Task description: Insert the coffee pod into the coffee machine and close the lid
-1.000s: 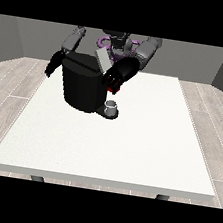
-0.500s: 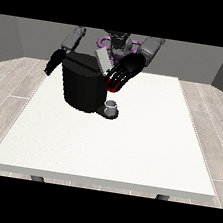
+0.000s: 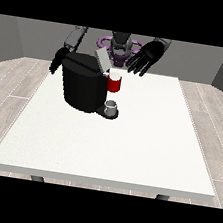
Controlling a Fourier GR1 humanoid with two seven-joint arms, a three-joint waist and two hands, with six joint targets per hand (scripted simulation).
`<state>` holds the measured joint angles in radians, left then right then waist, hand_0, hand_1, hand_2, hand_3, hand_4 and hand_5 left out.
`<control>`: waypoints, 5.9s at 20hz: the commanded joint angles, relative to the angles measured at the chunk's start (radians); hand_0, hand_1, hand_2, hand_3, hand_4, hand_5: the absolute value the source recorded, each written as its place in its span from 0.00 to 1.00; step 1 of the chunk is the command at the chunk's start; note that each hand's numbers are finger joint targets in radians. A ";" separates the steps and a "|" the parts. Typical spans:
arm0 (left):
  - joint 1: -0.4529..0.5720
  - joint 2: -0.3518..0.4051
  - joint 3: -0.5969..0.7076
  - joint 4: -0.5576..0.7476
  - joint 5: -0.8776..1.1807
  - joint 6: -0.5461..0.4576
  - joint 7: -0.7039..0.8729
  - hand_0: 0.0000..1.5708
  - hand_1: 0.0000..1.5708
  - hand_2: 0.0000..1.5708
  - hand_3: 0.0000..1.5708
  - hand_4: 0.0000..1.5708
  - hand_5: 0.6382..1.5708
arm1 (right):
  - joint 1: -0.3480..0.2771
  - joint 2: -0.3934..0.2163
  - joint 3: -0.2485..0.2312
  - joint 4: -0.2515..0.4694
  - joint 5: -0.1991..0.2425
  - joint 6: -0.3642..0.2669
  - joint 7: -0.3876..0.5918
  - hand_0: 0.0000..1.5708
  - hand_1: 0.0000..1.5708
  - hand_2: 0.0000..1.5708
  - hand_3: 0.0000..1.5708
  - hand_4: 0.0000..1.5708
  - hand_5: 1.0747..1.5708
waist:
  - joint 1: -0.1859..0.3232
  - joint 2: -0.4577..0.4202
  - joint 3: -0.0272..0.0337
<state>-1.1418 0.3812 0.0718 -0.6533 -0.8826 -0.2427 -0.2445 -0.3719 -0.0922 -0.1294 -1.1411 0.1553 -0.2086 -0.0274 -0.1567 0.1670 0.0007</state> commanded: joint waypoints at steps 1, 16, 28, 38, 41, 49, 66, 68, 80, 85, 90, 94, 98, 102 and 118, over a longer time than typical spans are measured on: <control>0.085 -0.085 0.090 -0.022 0.121 0.008 -0.016 0.00 0.00 0.08 0.00 0.00 1.00 | 0.072 -0.036 -0.048 0.033 -0.042 0.036 -0.039 0.00 0.00 0.00 0.00 0.00 1.00 | 0.058 -0.094 -0.0007; 0.590 -0.313 0.335 0.029 0.471 -0.047 -0.125 0.00 0.00 0.00 0.00 0.21 1.00 | 0.225 0.034 0.036 -0.098 -0.063 0.104 -0.010 0.00 0.00 0.00 0.00 0.00 1.00 | 0.212 -0.453 -0.0019; 0.683 -0.365 0.272 -0.169 0.571 -0.066 -0.003 0.00 0.00 0.00 0.00 0.26 1.00 | 0.098 -0.067 0.055 -0.190 -0.062 0.205 0.066 0.00 0.00 0.00 0.00 0.05 1.00 | 0.284 -0.444 -0.0006; 0.767 -0.381 0.113 -0.377 0.679 -0.024 0.040 0.00 0.00 0.00 0.00 0.23 1.00 | -0.043 -0.073 -0.062 -0.054 -0.189 0.223 0.113 0.00 0.00 0.00 0.00 0.05 1.00 | 0.335 -0.332 -0.0004; 0.702 -0.366 0.148 -0.422 0.679 -0.045 0.088 0.00 0.00 0.00 0.00 0.22 1.00 | -0.127 -0.115 -0.124 -0.008 -0.249 0.251 0.122 0.00 0.00 0.00 0.00 0.08 1.00 | 0.356 -0.250 -0.0003; 0.820 -0.367 0.096 -0.574 0.728 -0.031 0.102 0.00 0.00 0.00 0.00 0.24 1.00 | -0.230 -0.104 -0.062 0.053 -0.203 0.212 0.170 0.00 0.00 0.00 0.00 0.00 1.00 | 0.334 -0.194 -0.0007; 0.909 -0.324 0.075 -0.702 0.728 0.026 0.096 0.00 0.00 0.00 0.00 0.22 1.00 | -0.391 -0.093 -0.010 0.121 -0.189 0.250 0.153 0.00 0.00 0.00 0.00 0.08 1.00 | 0.299 -0.100 -0.0009; 0.898 -0.298 0.078 -0.737 0.760 -0.011 0.137 0.00 0.00 0.00 0.00 0.22 1.00 | -0.383 -0.056 0.006 0.147 -0.164 0.212 0.089 0.00 0.00 0.00 0.00 0.10 1.00 | 0.325 -0.092 -0.0008; 0.840 -0.280 0.081 -0.756 0.762 0.004 0.182 0.00 0.00 0.00 0.00 0.20 1.00 | -0.496 -0.034 0.074 0.121 -0.089 0.187 0.117 0.00 0.00 0.00 0.00 0.00 1.00 | 0.361 -0.073 -0.0008; 0.863 -0.287 0.052 -0.747 0.753 -0.016 0.109 0.00 0.00 0.00 0.00 0.21 1.00 | -0.534 -0.072 0.095 0.097 -0.044 0.189 0.115 0.00 0.00 0.00 0.00 0.00 1.00 | 0.410 -0.015 -0.0014; 0.834 -0.332 0.020 -0.758 0.746 0.003 0.129 0.00 0.00 0.00 0.00 0.24 1.00 | -0.589 -0.095 0.110 0.063 -0.007 0.177 0.201 0.00 0.00 0.00 0.00 0.14 1.00 | 0.470 -0.022 -0.0009; 0.796 -0.304 0.020 -0.753 0.758 -0.034 0.134 0.00 0.00 0.00 0.00 0.25 1.00 | -0.637 -0.115 0.094 0.046 0.011 0.152 0.257 0.00 0.00 0.00 0.00 0.15 1.00 | 0.525 0.007 -0.0009; 0.782 -0.319 0.003 -0.759 0.765 -0.046 0.115 0.00 0.00 0.00 0.00 0.27 1.00 | -0.632 -0.145 0.079 0.003 0.002 0.180 0.288 0.00 0.00 0.00 0.00 0.06 1.00 | 0.556 0.037 -0.0001; 0.760 -0.308 0.003 -0.742 0.772 -0.066 0.122 0.00 0.00 0.00 0.00 0.25 1.00 | -0.647 -0.184 0.078 -0.056 0.029 0.183 0.353 0.00 0.00 0.00 0.00 0.03 1.00 | 0.594 0.055 -0.0004; 0.605 -0.303 -0.013 -0.742 0.789 -0.101 0.124 0.00 0.00 0.00 0.00 0.19 1.00 | -0.791 -0.193 0.009 -0.046 0.046 0.139 0.337 0.00 0.00 0.00 0.00 0.00 1.00 | 0.727 0.224 -0.0012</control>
<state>-0.5029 0.0682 0.0508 -1.3995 -0.0967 -0.3408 -0.1217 -1.0940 -0.3332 -0.1311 -1.2020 0.2057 -0.0413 0.3634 0.5460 0.3518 0.0092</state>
